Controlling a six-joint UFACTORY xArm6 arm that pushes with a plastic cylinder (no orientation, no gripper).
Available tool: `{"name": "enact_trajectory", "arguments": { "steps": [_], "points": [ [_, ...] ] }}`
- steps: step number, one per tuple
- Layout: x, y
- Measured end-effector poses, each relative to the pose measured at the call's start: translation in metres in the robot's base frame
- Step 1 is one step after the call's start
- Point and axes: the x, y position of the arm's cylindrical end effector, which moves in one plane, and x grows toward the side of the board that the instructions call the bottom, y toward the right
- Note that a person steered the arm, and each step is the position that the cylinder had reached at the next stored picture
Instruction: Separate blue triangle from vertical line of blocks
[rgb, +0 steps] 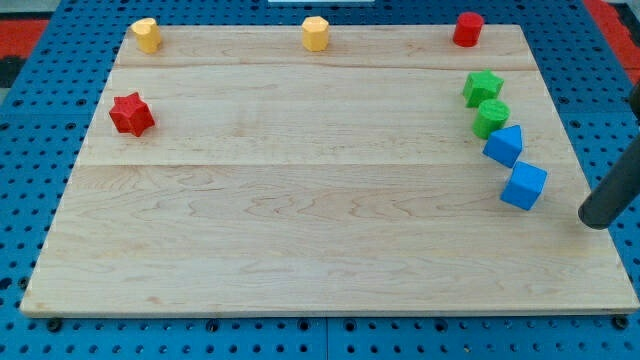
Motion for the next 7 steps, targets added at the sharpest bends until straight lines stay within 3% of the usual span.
{"name": "enact_trajectory", "arguments": {
  "steps": [2,3,4,5,7],
  "points": [
    [0.013,-0.055],
    [0.005,-0.046],
    [-0.001,0.028],
    [-0.021,0.051],
    [-0.082,0.037]
  ]
}}
